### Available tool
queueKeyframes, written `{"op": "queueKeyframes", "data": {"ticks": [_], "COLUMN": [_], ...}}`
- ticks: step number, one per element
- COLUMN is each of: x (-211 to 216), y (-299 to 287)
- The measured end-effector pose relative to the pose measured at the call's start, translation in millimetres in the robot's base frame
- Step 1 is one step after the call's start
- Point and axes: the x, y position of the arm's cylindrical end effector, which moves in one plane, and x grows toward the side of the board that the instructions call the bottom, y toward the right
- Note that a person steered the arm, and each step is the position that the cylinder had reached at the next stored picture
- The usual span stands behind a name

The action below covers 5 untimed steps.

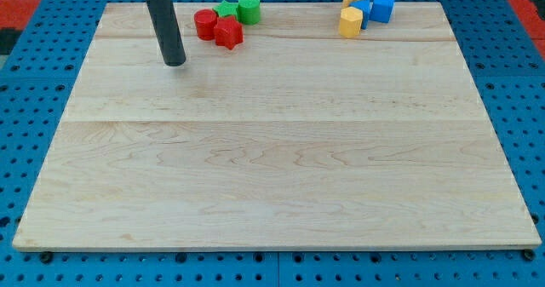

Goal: Point your arm towards top left

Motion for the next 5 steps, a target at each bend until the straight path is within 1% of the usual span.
{"op": "queueKeyframes", "data": {"ticks": [1, 2, 3, 4, 5], "x": [0, 10, 22, -6, -46], "y": [0, -13, -52, -99, -88]}}
